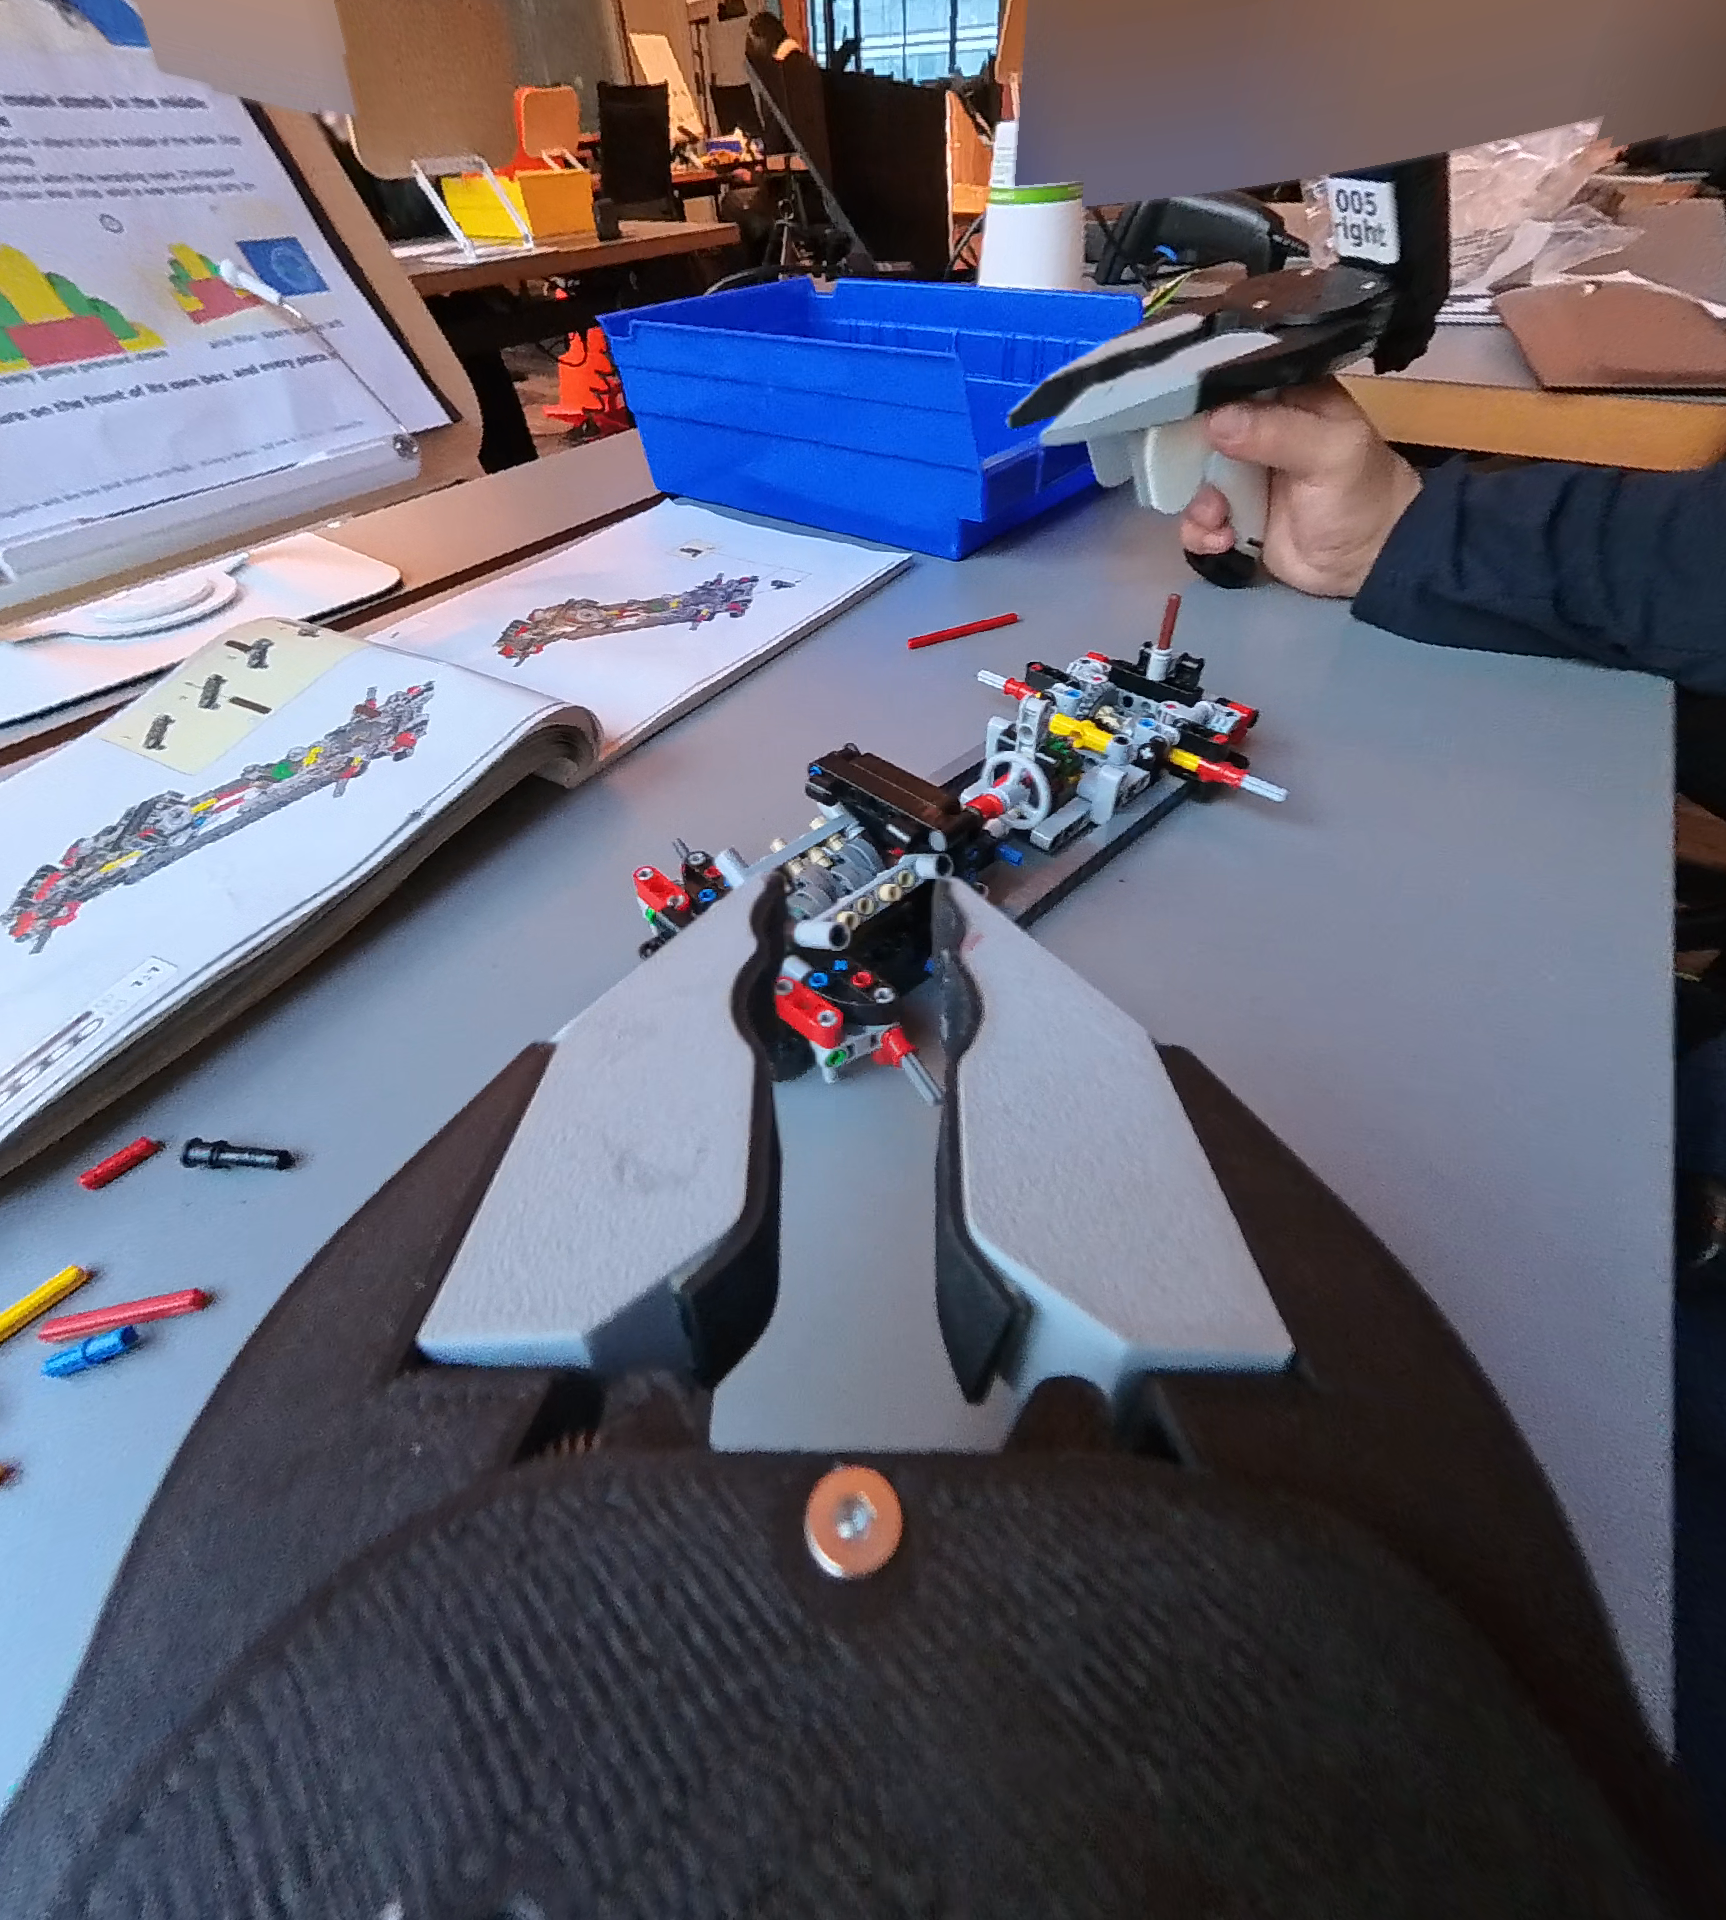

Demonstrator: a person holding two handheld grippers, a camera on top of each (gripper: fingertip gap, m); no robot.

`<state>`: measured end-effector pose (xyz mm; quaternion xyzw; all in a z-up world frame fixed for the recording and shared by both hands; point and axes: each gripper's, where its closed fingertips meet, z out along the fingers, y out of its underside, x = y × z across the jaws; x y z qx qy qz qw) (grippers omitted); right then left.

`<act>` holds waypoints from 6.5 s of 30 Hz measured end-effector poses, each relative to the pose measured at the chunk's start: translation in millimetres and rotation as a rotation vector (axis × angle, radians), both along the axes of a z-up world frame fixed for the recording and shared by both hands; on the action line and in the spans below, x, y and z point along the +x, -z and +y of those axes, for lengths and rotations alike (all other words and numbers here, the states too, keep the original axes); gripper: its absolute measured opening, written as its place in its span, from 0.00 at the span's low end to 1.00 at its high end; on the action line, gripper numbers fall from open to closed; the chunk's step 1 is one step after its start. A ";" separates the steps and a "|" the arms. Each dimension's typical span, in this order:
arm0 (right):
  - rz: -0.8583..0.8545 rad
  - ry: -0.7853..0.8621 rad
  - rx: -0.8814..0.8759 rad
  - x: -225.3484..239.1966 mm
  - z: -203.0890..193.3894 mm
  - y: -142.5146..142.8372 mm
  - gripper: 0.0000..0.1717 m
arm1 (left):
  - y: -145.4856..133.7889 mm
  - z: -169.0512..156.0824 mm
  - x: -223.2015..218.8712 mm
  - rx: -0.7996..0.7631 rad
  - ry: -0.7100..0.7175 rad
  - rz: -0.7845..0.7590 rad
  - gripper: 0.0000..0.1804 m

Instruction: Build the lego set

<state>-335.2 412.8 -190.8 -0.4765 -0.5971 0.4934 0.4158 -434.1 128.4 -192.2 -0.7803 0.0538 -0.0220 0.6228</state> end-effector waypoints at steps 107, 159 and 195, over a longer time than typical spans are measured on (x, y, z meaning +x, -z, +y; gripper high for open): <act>-0.491 -0.478 0.236 40.3 -119.0 79.5 0.50 | 31.9 0.6 -84.1 -0.244 -0.520 0.315 0.12; -0.151 -0.566 -0.054 36.8 -104.6 15.0 0.41 | 20.8 3.1 -81.4 -0.159 -0.480 0.275 0.12; 0.102 -0.057 -0.073 -16.2 -11.4 -19.7 0.32 | -13.0 1.2 -79.1 0.096 -0.348 -0.015 0.13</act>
